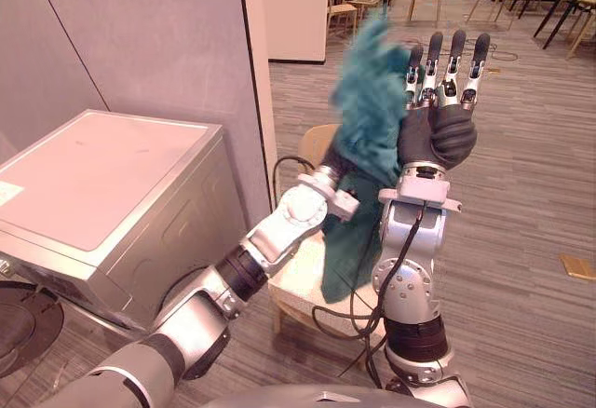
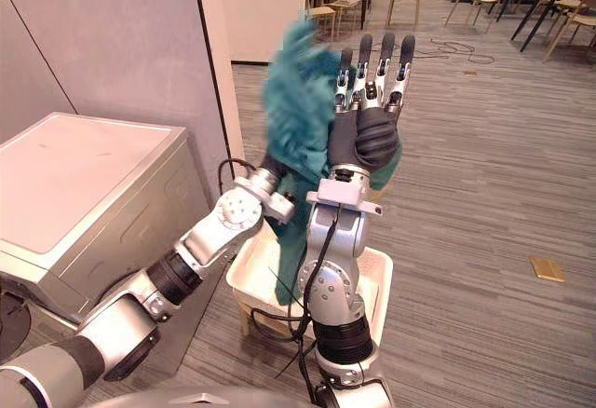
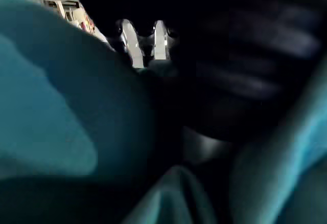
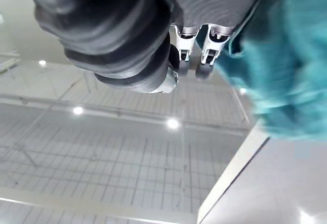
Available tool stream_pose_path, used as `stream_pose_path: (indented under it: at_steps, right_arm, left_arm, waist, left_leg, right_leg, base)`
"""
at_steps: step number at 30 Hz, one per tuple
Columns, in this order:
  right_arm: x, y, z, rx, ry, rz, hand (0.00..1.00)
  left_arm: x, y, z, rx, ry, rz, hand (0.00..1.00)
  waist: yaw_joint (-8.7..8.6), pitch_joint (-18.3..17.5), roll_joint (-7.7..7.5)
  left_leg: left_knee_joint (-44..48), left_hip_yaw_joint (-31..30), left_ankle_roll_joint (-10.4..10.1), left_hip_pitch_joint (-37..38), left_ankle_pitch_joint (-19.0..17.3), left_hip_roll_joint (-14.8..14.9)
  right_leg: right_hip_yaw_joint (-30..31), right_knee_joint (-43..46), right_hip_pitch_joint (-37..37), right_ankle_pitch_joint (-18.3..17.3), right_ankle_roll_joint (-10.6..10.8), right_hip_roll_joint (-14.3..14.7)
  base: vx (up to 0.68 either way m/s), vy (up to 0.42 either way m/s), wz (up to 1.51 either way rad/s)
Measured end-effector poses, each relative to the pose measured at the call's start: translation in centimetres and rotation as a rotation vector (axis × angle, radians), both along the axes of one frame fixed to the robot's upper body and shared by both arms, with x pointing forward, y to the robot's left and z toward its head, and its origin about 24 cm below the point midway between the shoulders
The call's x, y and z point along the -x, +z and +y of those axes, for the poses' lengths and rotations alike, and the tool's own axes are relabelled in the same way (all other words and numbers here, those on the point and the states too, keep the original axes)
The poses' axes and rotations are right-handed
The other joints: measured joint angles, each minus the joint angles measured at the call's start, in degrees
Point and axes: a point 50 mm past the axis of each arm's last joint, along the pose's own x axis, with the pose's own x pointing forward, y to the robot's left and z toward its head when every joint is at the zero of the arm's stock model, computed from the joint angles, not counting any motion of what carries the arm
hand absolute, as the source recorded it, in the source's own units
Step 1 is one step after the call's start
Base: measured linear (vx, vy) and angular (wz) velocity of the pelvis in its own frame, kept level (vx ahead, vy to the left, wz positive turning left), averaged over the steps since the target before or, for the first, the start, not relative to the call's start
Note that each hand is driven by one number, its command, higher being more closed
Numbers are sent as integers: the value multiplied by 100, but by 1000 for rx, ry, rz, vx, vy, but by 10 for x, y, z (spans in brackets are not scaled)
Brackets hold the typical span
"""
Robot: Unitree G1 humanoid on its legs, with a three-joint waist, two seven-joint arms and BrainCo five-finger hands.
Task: Pick up the laundry basket with both hands and put the clothes into the washing machine.
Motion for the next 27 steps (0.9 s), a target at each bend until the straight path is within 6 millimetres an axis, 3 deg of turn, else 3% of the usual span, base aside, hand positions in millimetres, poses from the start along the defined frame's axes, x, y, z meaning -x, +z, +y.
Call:
stream_pose_path:
  at_steps: [5, 6, 15, 27]
  right_arm:
    - [-1, 3, 1, -5, 1, -8, 100]
    - [-1, 3, 0, -7, -4, -8, 100]
    - [-7, -5, -9, -22, -49, 49, 100]
    - [-13, -12, -13, -17, -71, 88, 100]
  left_arm:
    - [9, -4, -13, -7, -79, 32, 0]
    - [11, -6, -16, 10, -105, 63, 100]
    - [21, -13, -25, 98, -244, 225, 100]
    - [22, -19, -26, 171, -274, 358, 100]
  waist:
    - [-60, 9, -14]
    - [-63, 15, -22]
    - [-116, 6, -9]
    - [-129, 24, -36]
  left_leg:
    - [-17, 0, 6, 5, 2, 0]
    - [-17, -1, 7, 5, 4, 1]
    - [-22, -14, 5, -5, 6, -4]
    - [-25, -25, 5, -1, 6, -7]
  right_leg:
    - [0, 3, -3, -45, -1, 0]
    - [0, 9, -4, -46, 0, -1]
    - [-2, 11, -12, -55, 15, -4]
    - [-1, 36, -9, -60, 40, -4]
  base:
    - [-46, -4, 0]
    - [-42, -3, 1]
    - [0, 0, 0]
    - [0, 0, 0]
